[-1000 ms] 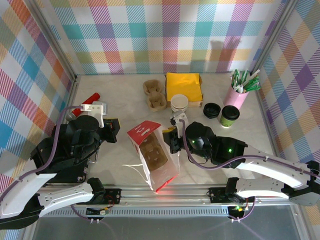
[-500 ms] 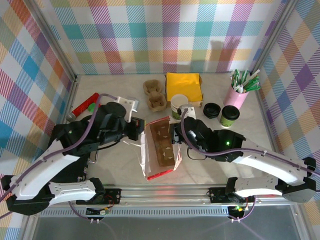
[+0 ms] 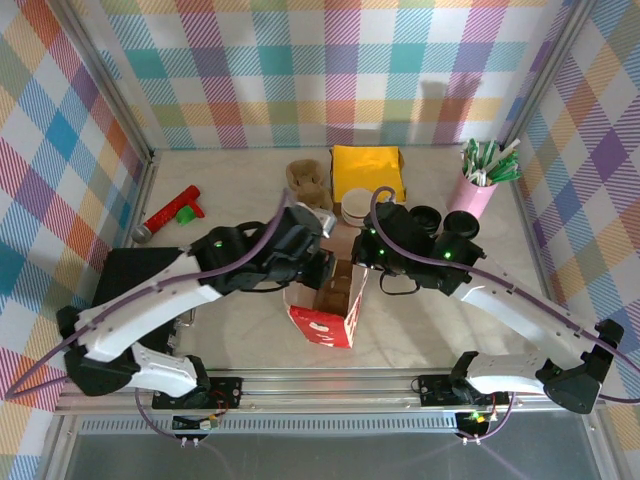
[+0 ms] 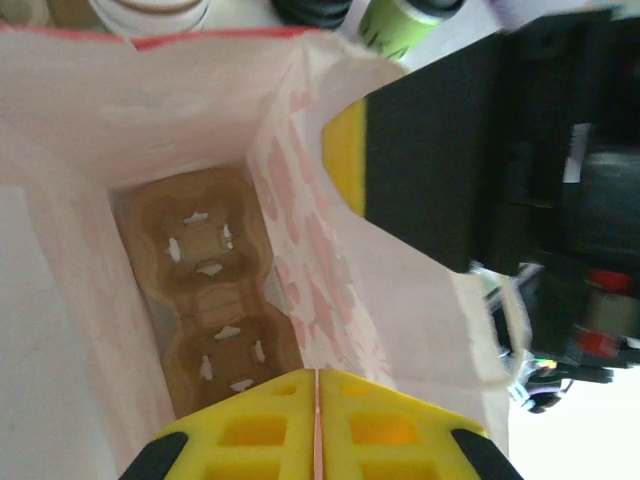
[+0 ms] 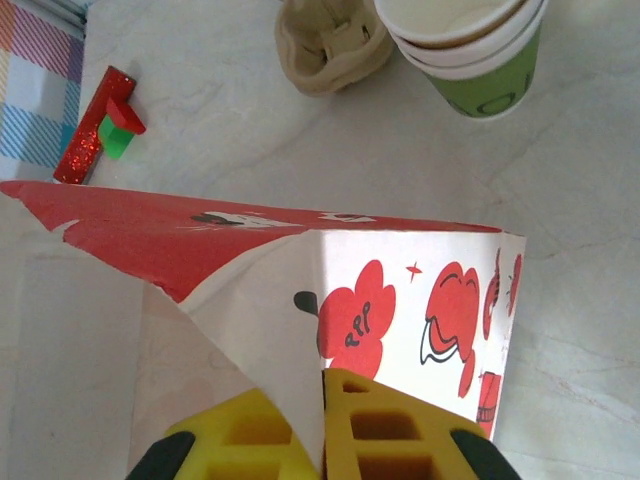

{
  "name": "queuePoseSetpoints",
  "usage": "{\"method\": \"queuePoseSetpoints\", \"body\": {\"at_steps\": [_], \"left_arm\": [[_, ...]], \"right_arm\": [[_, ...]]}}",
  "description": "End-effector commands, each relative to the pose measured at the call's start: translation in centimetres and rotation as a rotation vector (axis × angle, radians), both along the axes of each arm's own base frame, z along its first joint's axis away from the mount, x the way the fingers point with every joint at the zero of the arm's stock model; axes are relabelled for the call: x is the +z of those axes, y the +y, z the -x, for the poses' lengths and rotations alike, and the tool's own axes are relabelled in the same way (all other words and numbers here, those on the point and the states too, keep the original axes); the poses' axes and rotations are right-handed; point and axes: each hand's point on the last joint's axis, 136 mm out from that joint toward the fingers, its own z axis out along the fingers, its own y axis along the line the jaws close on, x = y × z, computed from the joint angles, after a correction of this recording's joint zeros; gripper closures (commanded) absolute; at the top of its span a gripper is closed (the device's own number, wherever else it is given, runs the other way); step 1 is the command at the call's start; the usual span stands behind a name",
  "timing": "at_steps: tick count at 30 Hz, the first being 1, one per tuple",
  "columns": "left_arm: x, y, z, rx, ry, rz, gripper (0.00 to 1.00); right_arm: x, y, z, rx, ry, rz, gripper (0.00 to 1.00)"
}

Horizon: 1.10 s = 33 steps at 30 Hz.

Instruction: Pack the takeout coffee

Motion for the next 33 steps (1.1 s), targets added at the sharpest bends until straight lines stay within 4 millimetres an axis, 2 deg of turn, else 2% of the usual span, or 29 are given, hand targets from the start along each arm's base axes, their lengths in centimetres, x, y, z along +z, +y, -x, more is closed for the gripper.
{"method": "queuePoseSetpoints", "body": {"at_steps": [1, 6, 10, 21, 33], "left_arm": [[-1.4, 0.6, -0.4, 0.057, 0.022, -0.089, 0.9], [-5.4, -0.6, -1.2, 0.077, 0.087, -0.186, 0.89], [-8.7, -0.7, -1.7, 0.1, 0.151, -0.23, 0.9], [-17.0, -1.3, -0.7, 0.101, 0.326, -0.343, 0.93], [-20.9, -0.5, -1.0, 0.143, 0.412, -0.365, 0.96]], "right_arm": [[0.2, 0.2, 0.7, 0.004, 0.043, -0.067, 1.0], [-0.8, -0.2, 0.8, -0.021, 0.081, -0.08, 1.0], [-1.2, -0.9, 0.9, -0.04, 0.087, -0.092, 1.0], [-2.3, -1.9, 0.8, -0.09, 0.125, -0.118, 1.0], [-2.7, -3.0, 0.9, -0.124, 0.117, -0.115, 1.0]]}}
